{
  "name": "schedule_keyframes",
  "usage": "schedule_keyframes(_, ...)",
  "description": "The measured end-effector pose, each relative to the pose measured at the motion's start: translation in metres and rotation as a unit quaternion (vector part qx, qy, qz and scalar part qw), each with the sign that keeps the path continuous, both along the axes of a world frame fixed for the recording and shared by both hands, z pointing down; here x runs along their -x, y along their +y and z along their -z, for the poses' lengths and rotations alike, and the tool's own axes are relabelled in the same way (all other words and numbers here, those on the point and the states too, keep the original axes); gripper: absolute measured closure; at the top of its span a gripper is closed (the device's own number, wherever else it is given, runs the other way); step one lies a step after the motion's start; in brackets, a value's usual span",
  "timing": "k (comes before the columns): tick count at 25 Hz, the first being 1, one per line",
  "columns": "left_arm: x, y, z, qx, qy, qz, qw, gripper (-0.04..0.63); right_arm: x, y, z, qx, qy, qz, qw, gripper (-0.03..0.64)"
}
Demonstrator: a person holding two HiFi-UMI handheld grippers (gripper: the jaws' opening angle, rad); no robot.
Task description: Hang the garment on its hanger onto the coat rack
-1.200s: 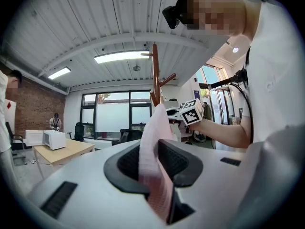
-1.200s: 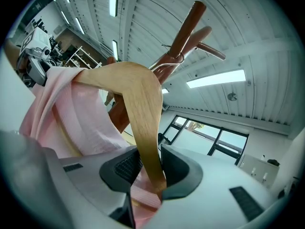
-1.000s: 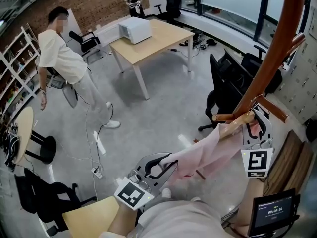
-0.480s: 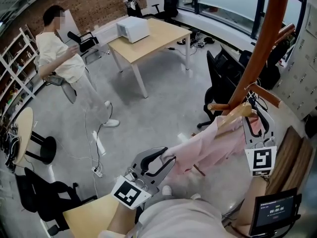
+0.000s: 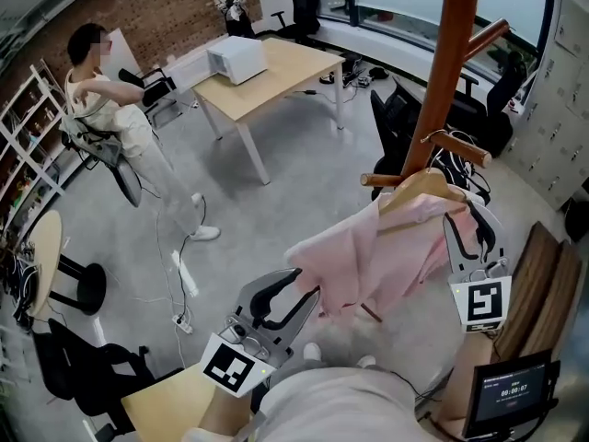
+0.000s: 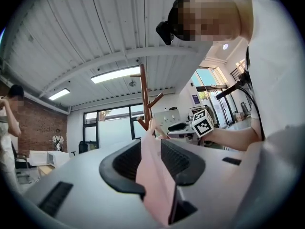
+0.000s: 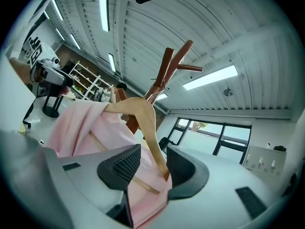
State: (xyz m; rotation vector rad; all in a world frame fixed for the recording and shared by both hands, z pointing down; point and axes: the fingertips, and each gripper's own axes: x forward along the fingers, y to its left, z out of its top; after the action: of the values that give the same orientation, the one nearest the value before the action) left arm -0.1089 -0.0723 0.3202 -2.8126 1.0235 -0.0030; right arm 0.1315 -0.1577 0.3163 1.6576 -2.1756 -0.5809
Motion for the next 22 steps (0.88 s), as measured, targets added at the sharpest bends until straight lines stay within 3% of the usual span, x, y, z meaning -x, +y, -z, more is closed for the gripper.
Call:
schedule_keyframes(6,-0.040,0.004,0.000,-0.003,-0.009,-0.054,0.9985,0.479,-0.008,0.028,-0.002,-0.001,-0.033,-0.003,0.999,0.466)
schedule_keyframes(11,-0.077,0.004,-0.009,0.007,-0.009,-0.121,0.9926,0.479,-0.026,0.062,-0.002,-0.002,-0.073,-0.028,0.997,0.468)
schedule_keyframes(17,-0.156,0.008,-0.012,0.034,-0.004,-0.208,0.9776,0.479,-0.082,0.101,-0.009,0.015,-0.065,-0.087,0.994,0.468)
schedule_keyframes(22,-0.188,0.023,-0.019,0.035,-0.012,-0.278,0.9597,0.480,-0.094,0.145,-0.013,0.019,-0.074,-0.147,0.986,0.468)
